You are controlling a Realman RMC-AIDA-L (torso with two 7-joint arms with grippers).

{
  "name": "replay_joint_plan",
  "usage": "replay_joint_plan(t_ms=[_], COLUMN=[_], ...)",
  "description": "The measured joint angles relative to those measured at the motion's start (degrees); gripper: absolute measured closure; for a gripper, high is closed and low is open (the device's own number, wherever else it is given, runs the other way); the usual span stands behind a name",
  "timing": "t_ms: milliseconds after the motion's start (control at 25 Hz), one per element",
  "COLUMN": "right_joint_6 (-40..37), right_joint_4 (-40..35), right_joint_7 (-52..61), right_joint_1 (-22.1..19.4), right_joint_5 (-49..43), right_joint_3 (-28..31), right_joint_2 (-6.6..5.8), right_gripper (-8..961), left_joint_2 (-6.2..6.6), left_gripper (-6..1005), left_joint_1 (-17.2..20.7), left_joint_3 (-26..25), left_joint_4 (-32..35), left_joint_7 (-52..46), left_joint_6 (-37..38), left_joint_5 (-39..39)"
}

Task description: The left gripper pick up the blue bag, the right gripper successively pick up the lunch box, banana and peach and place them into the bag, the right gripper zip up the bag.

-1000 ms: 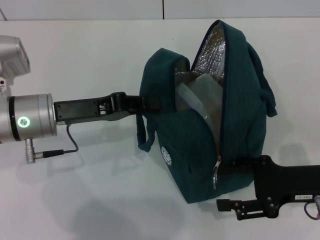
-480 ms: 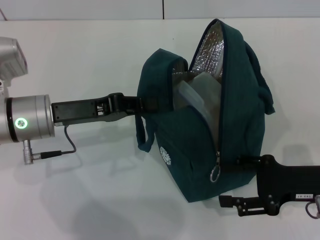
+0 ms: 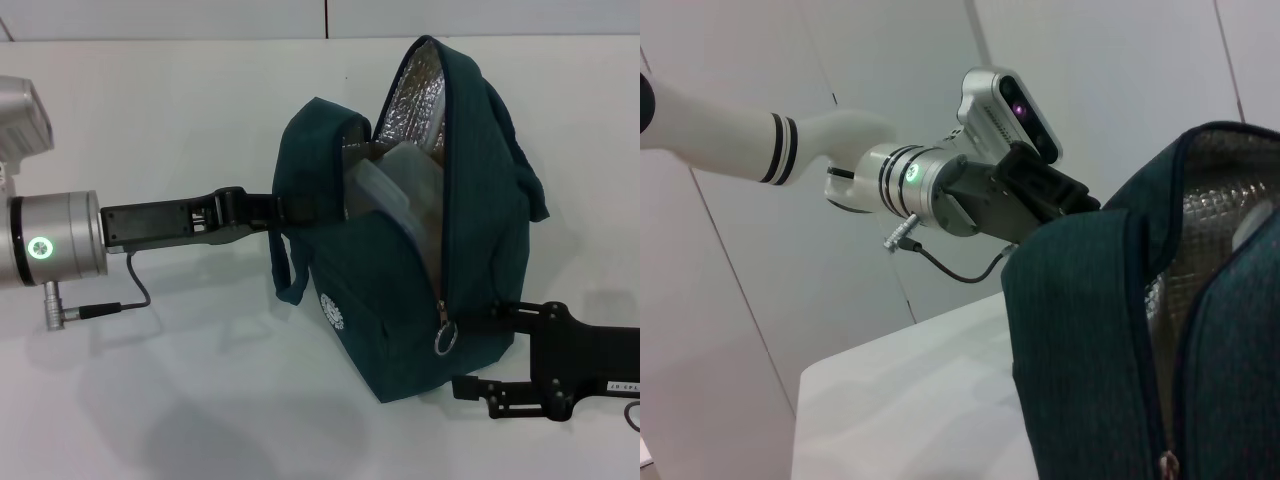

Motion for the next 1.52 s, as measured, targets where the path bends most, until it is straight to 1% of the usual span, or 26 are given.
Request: replay_joint_plan(t_ms=[440,680,960,1160,1360,1520], right_joint_6=[0.4,0.4,1.6,2.2,3.7,4.3], right_joint_4=[0.0,-0.6,-0.3,0.8,2.5,2.3], right_joint_7=[0.7,0.7,0.7,0.7,0.5,0.5], right_joint_1=[-0.2,-1.4,-0.6,0.6,2.0,1.7], right_joint_5=[0.0,1.1,1.2,2.2,6.8,8.1], right_joint_3=[0.2,0.5,-0.4,-3.0,-9.0,-9.5], right_joint_2=[0.18,0.05,0.53,0.73,0.74,0.58], right_gripper=[187,187,188,191,195,197], left_joint_2=[0.0,0.06,0.09,0.09,0.25,0.36], left_gripper=[956,956,956,956,956,956], left_joint_1=[0.1,0.1,0.1,0.1,0.1,0.6], left_joint_3=[0.0,0.0,0.0,0.0,0.0,0.0], left_joint_4=[0.0,0.0,0.0,0.0,0.0,0.0], left_joint_7=[0.0,0.0,0.0,0.2,0.4,0.4], left_joint_6=[0.5,0.5,0.5,0.5,0.5,0.5], left_joint_5=[0.0,0.0,0.0,0.0,0.0,0.0])
